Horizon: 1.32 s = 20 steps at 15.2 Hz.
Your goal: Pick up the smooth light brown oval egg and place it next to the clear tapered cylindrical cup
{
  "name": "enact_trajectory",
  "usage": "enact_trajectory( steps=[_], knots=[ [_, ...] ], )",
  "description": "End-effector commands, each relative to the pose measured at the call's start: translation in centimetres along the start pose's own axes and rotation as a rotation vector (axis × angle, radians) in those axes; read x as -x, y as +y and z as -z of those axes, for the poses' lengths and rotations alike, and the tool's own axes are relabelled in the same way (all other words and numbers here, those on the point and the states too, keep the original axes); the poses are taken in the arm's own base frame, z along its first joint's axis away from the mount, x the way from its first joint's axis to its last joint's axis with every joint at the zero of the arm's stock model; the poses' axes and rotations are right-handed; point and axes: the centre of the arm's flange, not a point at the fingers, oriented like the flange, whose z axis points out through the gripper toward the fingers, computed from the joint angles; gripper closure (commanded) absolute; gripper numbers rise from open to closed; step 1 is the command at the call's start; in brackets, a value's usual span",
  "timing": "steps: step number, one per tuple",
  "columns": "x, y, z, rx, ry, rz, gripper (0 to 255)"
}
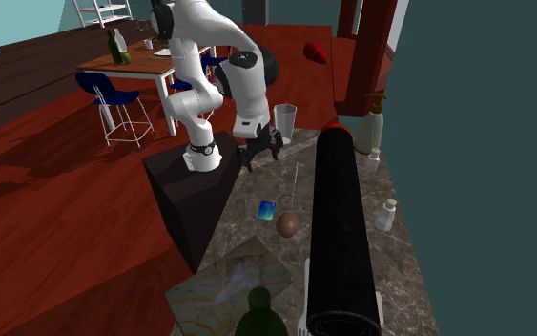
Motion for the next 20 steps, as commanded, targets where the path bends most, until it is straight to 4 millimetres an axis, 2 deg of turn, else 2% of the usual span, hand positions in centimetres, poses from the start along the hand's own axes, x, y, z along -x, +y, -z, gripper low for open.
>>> enact_trajectory(
  steps=[1, 14, 15, 20],
  knots=[
    [-2.5, 0.7, -1.2, -0.018, 0.003, -0.025, 0],
    [-17.5, 5.1, -8.1, -0.134, 0.020, -0.183, 0],
    [-17.6, 5.1, -8.1, -0.135, 0.020, -0.184, 0],
    [-17.7, 4.8, -10.7, -0.135, 0.020, -0.184, 0]
  ],
)
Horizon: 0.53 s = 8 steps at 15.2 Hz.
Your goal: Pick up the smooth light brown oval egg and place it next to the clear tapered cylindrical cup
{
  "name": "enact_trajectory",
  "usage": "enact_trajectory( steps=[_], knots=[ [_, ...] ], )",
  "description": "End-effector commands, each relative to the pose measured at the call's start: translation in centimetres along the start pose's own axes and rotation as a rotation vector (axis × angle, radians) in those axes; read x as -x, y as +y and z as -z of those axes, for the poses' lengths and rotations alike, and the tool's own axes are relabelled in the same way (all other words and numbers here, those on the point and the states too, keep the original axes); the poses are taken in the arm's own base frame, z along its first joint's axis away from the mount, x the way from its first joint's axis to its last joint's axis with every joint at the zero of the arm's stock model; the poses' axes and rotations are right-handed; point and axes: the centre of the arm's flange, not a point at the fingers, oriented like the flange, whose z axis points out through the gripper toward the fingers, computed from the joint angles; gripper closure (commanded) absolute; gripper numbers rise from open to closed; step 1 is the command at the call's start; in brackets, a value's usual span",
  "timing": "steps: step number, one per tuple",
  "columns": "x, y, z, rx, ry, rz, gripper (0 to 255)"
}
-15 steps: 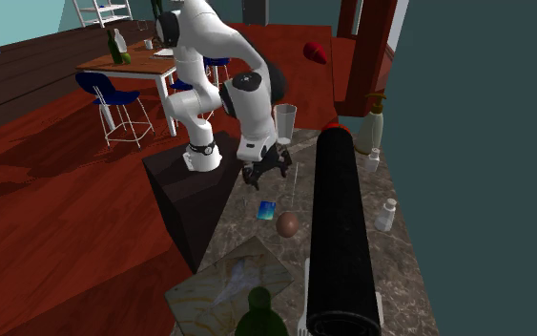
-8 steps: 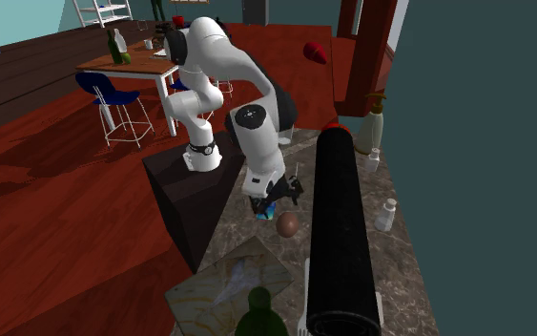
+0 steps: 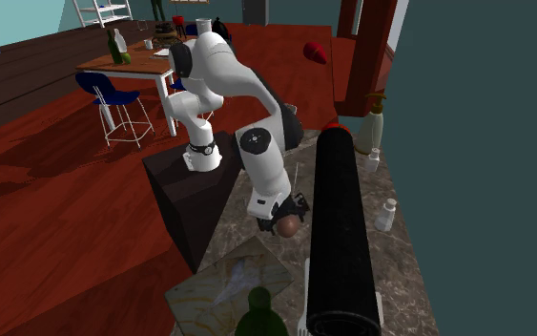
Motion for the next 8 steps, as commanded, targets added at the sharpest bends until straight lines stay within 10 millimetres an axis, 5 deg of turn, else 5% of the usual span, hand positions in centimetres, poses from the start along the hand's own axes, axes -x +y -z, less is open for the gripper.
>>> enact_trajectory(
  steps=[1, 8],
  knots=[
    [-0.04, 0.01, -1.05, 0.000, 0.000, 0.000, 0],
    [-0.04, 0.01, -1.88, 0.000, 0.000, 0.000, 0]
  ],
)
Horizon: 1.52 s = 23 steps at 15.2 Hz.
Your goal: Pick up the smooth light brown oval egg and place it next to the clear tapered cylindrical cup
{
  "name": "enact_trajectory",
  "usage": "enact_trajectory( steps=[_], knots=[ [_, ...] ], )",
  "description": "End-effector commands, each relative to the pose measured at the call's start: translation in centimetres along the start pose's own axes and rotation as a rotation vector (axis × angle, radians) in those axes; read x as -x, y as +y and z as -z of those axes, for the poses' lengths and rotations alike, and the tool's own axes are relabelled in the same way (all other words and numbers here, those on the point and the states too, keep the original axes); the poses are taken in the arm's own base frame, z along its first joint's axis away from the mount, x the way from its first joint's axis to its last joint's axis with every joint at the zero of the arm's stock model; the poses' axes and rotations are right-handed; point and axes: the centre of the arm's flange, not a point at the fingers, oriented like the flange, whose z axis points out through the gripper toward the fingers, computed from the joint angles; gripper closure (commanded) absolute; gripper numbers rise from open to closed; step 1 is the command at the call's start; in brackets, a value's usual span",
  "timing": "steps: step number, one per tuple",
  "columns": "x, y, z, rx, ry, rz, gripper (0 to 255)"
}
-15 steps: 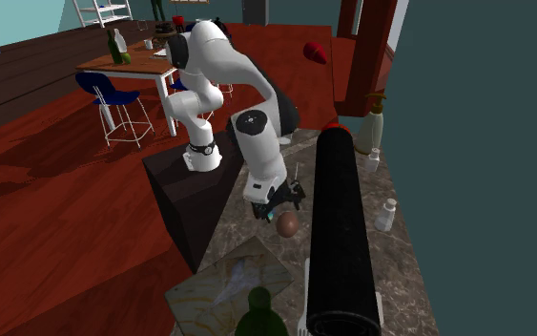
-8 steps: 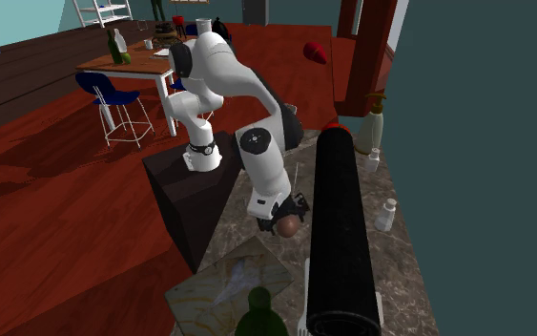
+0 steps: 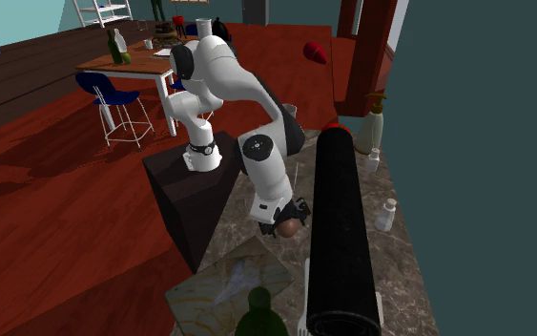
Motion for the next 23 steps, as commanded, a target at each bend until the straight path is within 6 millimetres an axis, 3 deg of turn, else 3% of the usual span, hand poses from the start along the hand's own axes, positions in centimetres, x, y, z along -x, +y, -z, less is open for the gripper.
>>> enact_trajectory(
  steps=[1, 2, 3, 12, 23],
  knots=[
    [0.0, 0.0, 0.0, 0.000, 0.000, 0.000, 0],
    [0.0, 0.0, 0.0, 0.000, 0.000, 0.000, 0],
    [0.0, 0.0, 0.0, 0.000, 0.000, 0.000, 255],
    [0.0, 0.0, 0.0, 0.000, 0.000, 0.000, 255],
    [0.3, -1.6, 5.6, 0.000, 0.000, 0.000, 255]
  ],
)
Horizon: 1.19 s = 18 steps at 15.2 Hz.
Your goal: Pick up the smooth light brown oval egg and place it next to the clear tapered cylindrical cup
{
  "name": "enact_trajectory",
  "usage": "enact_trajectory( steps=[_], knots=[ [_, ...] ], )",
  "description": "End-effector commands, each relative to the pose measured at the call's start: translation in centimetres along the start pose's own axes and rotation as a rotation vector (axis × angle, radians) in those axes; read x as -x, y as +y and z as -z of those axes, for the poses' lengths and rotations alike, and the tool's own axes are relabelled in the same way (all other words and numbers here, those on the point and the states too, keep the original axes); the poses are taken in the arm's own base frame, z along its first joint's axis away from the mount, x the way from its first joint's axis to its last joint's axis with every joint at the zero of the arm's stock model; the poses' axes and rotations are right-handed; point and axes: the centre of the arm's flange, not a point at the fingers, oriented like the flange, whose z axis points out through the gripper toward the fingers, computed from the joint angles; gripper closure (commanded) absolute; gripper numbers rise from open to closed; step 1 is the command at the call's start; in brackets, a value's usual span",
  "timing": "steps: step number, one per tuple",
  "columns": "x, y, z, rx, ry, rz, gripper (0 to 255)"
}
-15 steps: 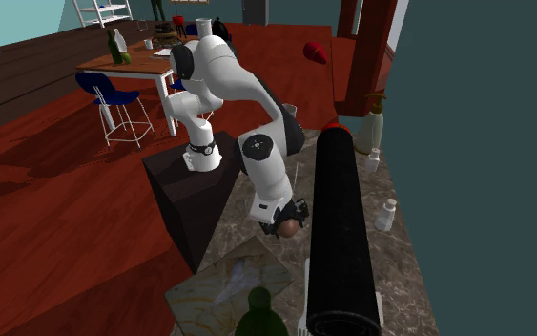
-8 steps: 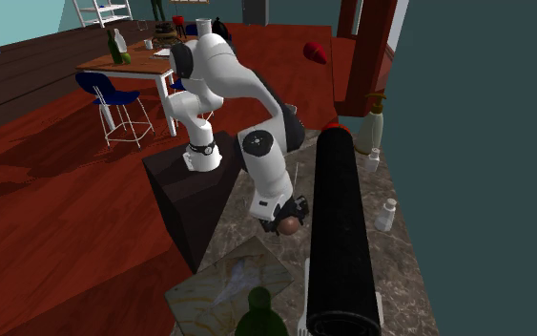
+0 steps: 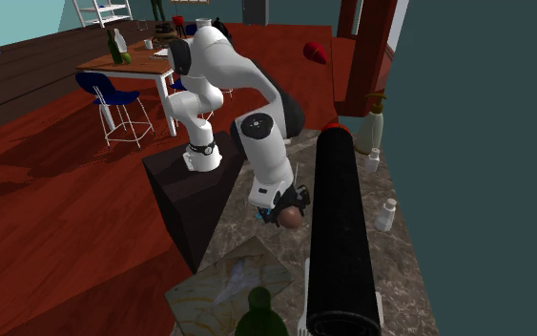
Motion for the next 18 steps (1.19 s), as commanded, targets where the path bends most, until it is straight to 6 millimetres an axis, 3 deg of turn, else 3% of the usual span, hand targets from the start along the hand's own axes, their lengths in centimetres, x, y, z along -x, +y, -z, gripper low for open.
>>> enact_trajectory(
  steps=[1, 18],
  knots=[
    [0.1, -0.4, 1.0, 0.000, 0.000, 0.000, 255],
    [0.5, -2.9, 9.6, 0.000, 0.000, 0.000, 255]
  ],
)
